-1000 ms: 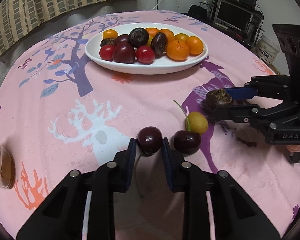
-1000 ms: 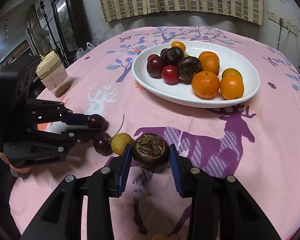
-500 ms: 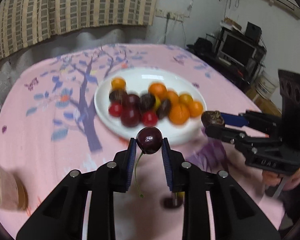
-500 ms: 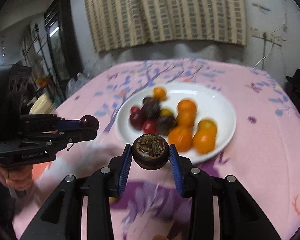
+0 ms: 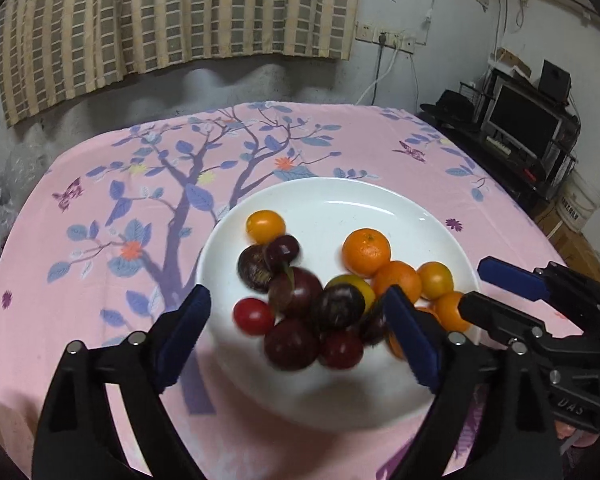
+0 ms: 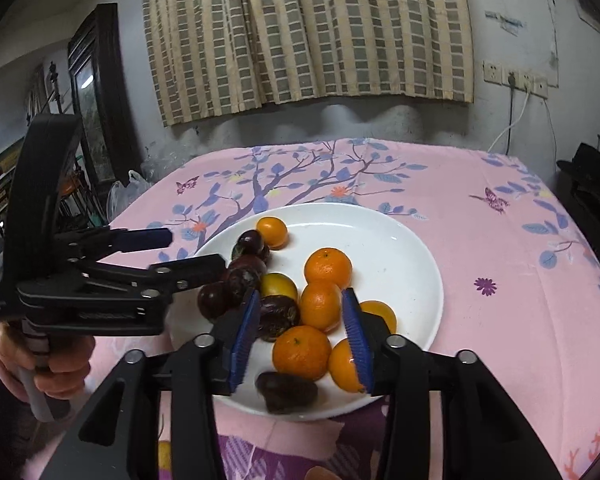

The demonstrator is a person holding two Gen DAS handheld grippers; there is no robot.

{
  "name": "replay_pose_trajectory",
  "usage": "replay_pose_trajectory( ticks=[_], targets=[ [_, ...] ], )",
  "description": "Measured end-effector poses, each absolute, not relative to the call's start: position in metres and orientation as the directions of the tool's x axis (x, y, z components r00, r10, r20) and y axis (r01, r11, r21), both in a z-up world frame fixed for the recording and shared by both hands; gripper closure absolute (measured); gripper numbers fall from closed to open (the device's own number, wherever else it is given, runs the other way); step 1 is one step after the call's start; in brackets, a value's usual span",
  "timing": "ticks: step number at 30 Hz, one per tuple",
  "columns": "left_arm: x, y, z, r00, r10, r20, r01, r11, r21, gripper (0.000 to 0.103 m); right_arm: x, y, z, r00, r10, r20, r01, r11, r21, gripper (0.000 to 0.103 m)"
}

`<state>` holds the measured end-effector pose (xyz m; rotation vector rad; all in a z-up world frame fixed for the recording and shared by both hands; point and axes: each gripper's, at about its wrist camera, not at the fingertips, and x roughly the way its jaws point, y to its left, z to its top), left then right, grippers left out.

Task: Organize fruits
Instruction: 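Release the cherries onto the white plate while the right tool releases the mangosteen there, then grasp the last dark cherry with the left tool while the right tool grasps the yellow-green fruit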

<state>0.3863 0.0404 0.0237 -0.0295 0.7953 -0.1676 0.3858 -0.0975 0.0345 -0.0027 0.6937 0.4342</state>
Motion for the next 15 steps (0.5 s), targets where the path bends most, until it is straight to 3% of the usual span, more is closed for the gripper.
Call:
replay_pose_trajectory(
  ticks=[2, 11, 14, 15],
  targets=[
    [0.368, 0.05, 0.03, 0.695, -0.166, -0.7, 0.134, 0.986, -0.101, 0.009, 0.375, -0.096, 0.04, 0.676, 0.406, -0.615, -0.399, 0.903, 0.158, 0.047],
    [0.259, 0.091, 0.027, 0.742, -0.078, -0.666, 0.005, 0.994, -0.111, 0.005, 0.307, -0.06, 0.019, 0.532, 0.467, -0.706, -0.519, 0.839, 0.164, 0.048],
    [0.24, 0.098, 0.012, 0.733, -0.067, -0.676, -0.016, 0.993, -0.117, 0.005, 0.29, -0.042, -0.001, 0.491, 0.431, -0.757, -0.557, 0.824, 0.108, 0.066],
    [0.236, 0.1, 0.009, 0.728, -0.069, -0.682, -0.019, 0.993, -0.12, 0.005, 0.286, -0.038, -0.005, 0.48, 0.427, -0.766, -0.567, 0.818, 0.1, 0.068]
  ],
)
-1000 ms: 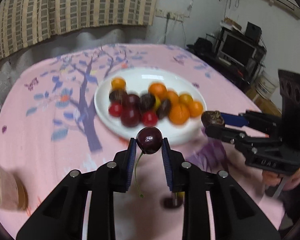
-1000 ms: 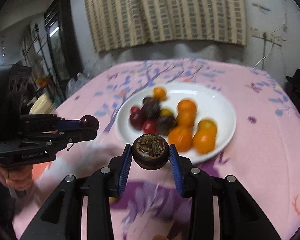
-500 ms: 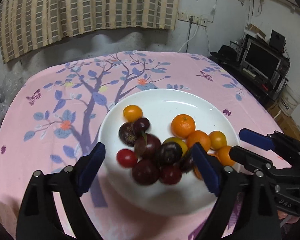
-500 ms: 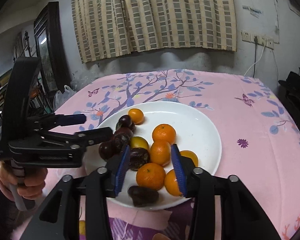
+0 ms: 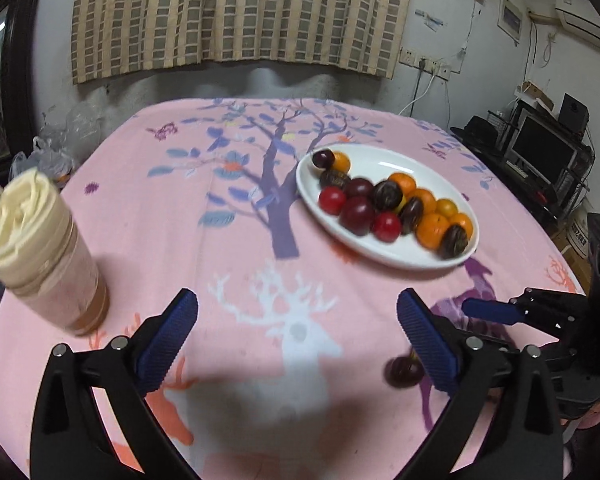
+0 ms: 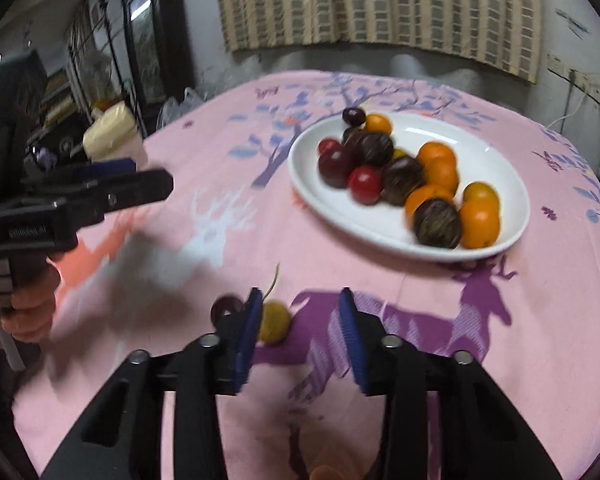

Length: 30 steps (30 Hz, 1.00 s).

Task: Organize fruits
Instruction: 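Grasp the last dark cherry with the left tool while the right tool grasps the yellow-green fruit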

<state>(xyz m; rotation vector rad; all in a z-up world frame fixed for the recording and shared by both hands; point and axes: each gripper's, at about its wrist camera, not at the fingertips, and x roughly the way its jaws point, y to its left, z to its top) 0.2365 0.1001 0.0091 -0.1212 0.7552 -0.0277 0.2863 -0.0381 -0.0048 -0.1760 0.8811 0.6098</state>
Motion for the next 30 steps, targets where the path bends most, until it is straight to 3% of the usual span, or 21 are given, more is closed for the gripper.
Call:
replay_pose_trajectory(
  ticks=[6, 20, 30],
  targets=[
    [0.23, 0.113, 0.01, 0.731, -0.09, -0.676, -0.04, 0.984, -0.174, 0.005, 0.275, -0.028, -0.011, 0.445, 0.435, -0.783, -0.59, 0.8, 0.109, 0.068],
    [0.229, 0.103, 0.016, 0.737, -0.091, -0.67, -0.012, 0.989, -0.148, 0.005, 0.283, -0.015, -0.031, 0.424, 0.4, -0.813, -0.585, 0.806, 0.091, 0.068],
    [0.229, 0.103, 0.015, 0.735, -0.086, -0.673, -0.016, 0.989, -0.144, 0.005, 0.281, -0.014, -0.031, 0.442, 0.391, -0.807, -0.588, 0.806, 0.068, 0.077]
  ],
)
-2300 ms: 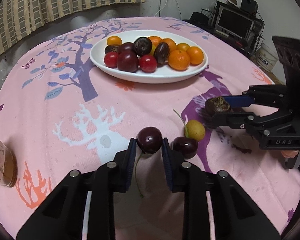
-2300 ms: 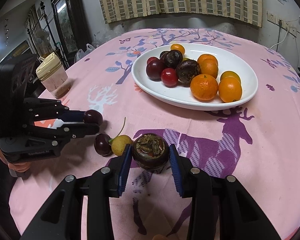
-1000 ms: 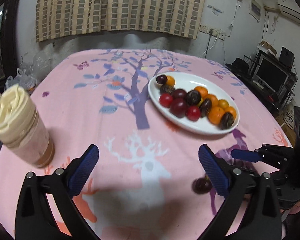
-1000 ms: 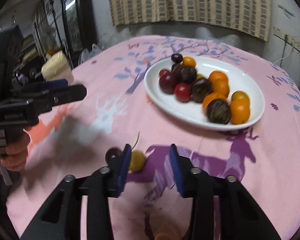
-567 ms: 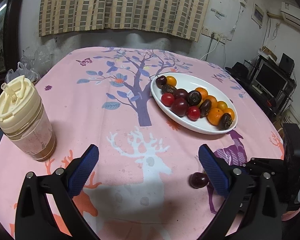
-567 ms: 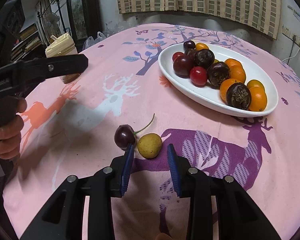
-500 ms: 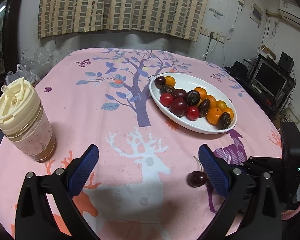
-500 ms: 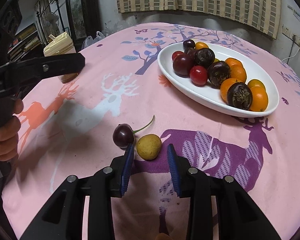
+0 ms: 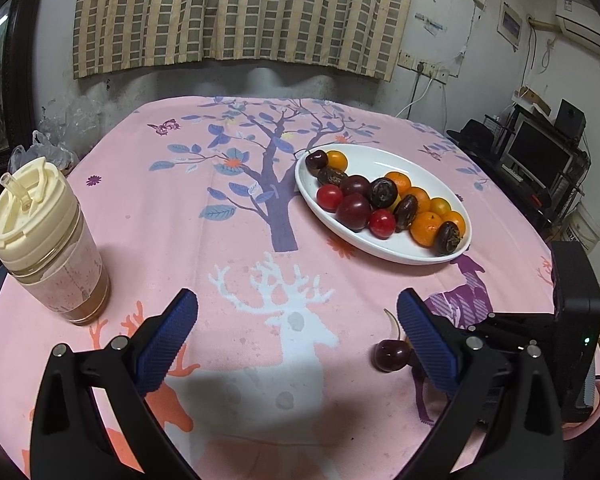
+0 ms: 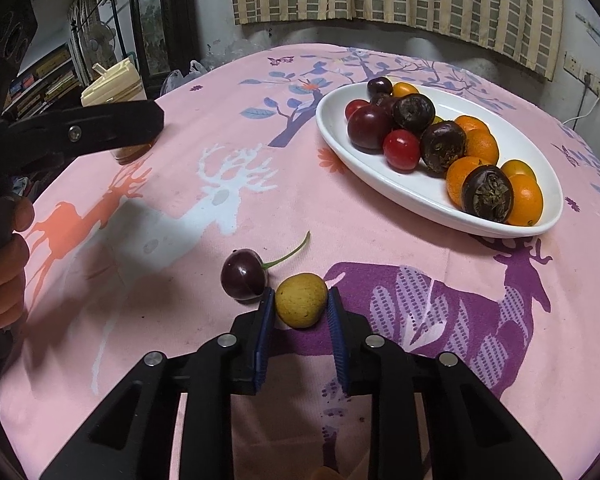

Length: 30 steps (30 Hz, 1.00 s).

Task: Organize fruits
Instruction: 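Grasp the last dark cherry with the left tool while the right tool grasps the yellow-green fruit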

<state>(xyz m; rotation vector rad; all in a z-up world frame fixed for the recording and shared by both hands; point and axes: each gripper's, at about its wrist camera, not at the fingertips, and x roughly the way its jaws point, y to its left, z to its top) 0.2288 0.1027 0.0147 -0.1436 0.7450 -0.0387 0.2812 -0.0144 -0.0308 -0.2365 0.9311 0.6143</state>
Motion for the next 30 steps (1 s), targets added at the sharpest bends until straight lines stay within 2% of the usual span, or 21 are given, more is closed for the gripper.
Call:
replay_pose_trajectory(
  ticks=[6, 14, 17, 18, 21, 30],
  targets=[
    [0.232, 0.098, 0.007, 0.716, -0.1, -0.691, 0.004, 0.99, -0.139, 0.005, 0.284, -0.04, -0.008, 0.487, 0.433, -0.759, -0.54, 0.832, 0.128, 0.077],
    [0.228, 0.041, -0.016, 0.65, -0.204, -0.732, 0.201, 0.975, -0.093, 0.007, 0.289, -0.067, 0.0, 0.513, 0.443, -0.735, -0.475, 0.86, 0.187, 0.077],
    [0.226, 0.02, -0.027, 0.599, -0.243, -0.763, 0.281, 0.956, -0.084, 0.039, 0.289, -0.07, 0.002, 0.519, 0.444, -0.73, -0.471, 0.861, 0.189, 0.077],
    [0.227, 0.017, -0.031, 0.582, -0.253, -0.773, 0.294, 0.951, -0.09, 0.044, 0.289, -0.071, 0.002, 0.52, 0.444, -0.73, -0.471, 0.862, 0.189, 0.077],
    [0.23, 0.012, -0.038, 0.564, -0.258, -0.785, 0.297, 0.95, -0.098, 0.053, 0.289, -0.071, 0.002, 0.518, 0.442, -0.732, -0.472, 0.862, 0.187, 0.077],
    [0.24, 0.011, -0.046, 0.562, -0.241, -0.791, 0.268, 0.958, -0.101, 0.062, 0.288, -0.071, 0.002, 0.52, 0.442, -0.731, -0.471, 0.862, 0.187, 0.076]
  ],
)
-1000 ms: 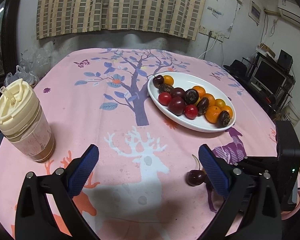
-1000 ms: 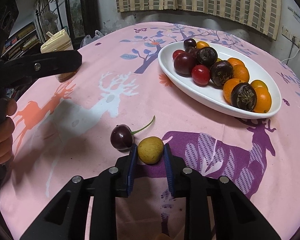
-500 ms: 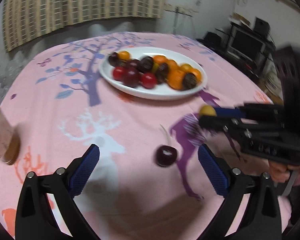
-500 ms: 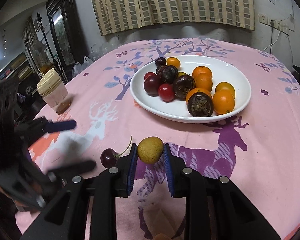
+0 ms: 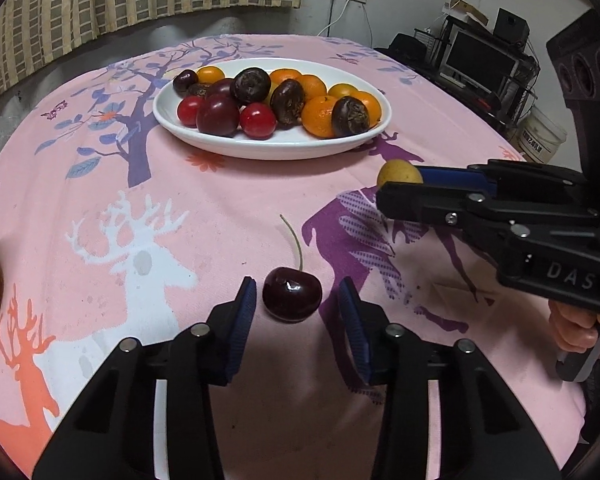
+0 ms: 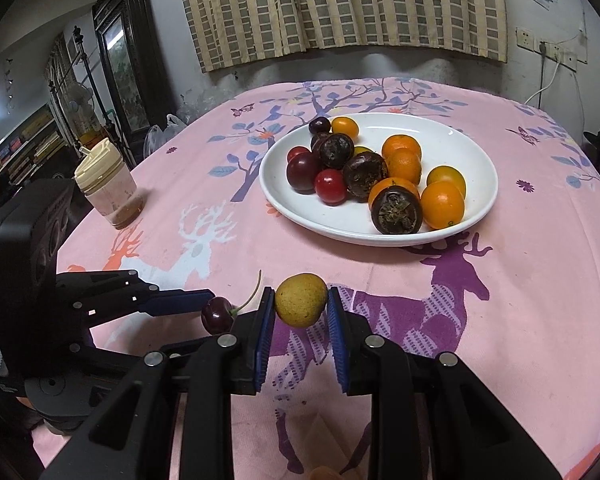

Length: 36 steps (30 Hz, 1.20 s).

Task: Organize fruits
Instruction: 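Grasp the last dark cherry with the left tool while the right tool grasps the yellow-green fruit, then release the cherry onto the white plate while the right tool releases the yellow-green fruit there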

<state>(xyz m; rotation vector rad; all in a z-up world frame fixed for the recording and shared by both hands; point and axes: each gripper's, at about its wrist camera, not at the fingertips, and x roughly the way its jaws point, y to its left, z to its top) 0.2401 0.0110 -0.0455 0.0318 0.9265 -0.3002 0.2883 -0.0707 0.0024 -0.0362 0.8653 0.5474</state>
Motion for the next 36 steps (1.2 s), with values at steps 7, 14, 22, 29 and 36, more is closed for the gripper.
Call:
replay_pose_trajectory(
  ticks=[7, 14, 22, 29, 36],
  targets=[
    [0.239, 0.01, -0.047, 0.562, -0.223, -0.797, 0.268, 0.96, -0.079, 0.073, 0.284, -0.071, 0.006, 0.527, 0.446, -0.723, -0.475, 0.86, 0.184, 0.076],
    [0.244, 0.021, -0.018, 0.574, -0.282, -0.769, 0.285, 0.949, -0.135, 0.073, 0.291, -0.078, 0.016, 0.539, 0.44, -0.718, -0.471, 0.864, 0.177, 0.076],
    [0.341, 0.028, 0.042, 0.68, -0.245, -0.691, 0.212, 0.968, -0.135, 0.073, 0.366, -0.099, 0.048, 0.675, 0.371, -0.638, -0.359, 0.92, 0.155, 0.076],
    [0.436, 0.016, 0.021, 0.667, -0.16, -0.728, 0.125, 0.987, -0.103, 0.074, 0.436, -0.109, 0.022, 0.682, 0.311, -0.662, -0.275, 0.948, 0.162, 0.076],
    [0.451, 0.013, 0.007, 0.66, -0.07, -0.748, 0.072, 0.997, -0.029, 0.035, 0.453, -0.113, 0.005, 0.655, 0.308, -0.69, -0.272, 0.948, 0.166, 0.049]
  ],
)
